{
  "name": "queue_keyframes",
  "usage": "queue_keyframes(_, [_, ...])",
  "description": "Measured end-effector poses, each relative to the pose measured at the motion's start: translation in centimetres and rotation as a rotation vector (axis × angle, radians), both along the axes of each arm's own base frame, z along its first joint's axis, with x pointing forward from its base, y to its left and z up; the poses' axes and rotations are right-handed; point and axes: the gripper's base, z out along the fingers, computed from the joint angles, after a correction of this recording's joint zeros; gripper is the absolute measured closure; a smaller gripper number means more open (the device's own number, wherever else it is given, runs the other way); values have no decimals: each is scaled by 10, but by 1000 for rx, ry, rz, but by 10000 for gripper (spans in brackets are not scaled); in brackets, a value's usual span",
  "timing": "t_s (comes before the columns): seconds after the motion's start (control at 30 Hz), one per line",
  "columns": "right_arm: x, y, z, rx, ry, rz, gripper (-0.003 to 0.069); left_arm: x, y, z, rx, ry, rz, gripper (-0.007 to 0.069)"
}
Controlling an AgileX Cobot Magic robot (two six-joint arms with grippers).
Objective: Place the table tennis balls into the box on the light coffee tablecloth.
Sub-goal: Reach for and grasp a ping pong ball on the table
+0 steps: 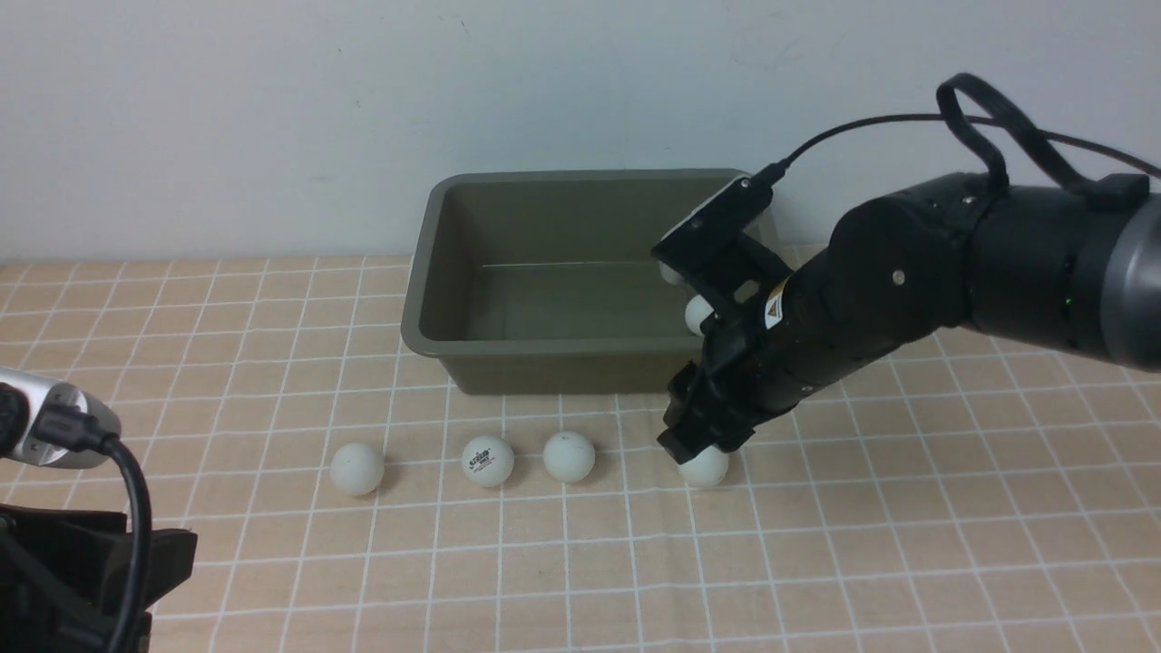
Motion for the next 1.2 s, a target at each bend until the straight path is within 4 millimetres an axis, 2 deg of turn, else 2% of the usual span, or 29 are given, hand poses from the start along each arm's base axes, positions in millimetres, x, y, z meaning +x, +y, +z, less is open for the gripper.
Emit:
queue_keyframes(0.13, [-3,-2,-2,5,58,-58,289,0,0,0,-1,2,-1,347])
queue_keyframes(0.3, [-3,-2,-5,35,104,-160,284,-1,-1,0,-13,8,-5,347])
queue_keyframes(0.4, [1,-2,-18,15,133,-211,285,-1,-1,0,-16,12,-7,347])
queue_keyframes(0.43, [1,-2,-18,16,134,-213,285,-1,-1,0,-16,12,-7,347])
queue_keyframes(0.57, [8,-1,-42,-36,151,-223,285,-1,-1,0,-16,13,-7,347])
queue_keyframes(0.67, [12,1,-53,-52,144,-215,285,-1,-1,0,-16,13,-7,347])
queue_keyframes(1.2, [26,7,-75,-64,110,-197,284,-1,-1,0,-17,14,-8,347])
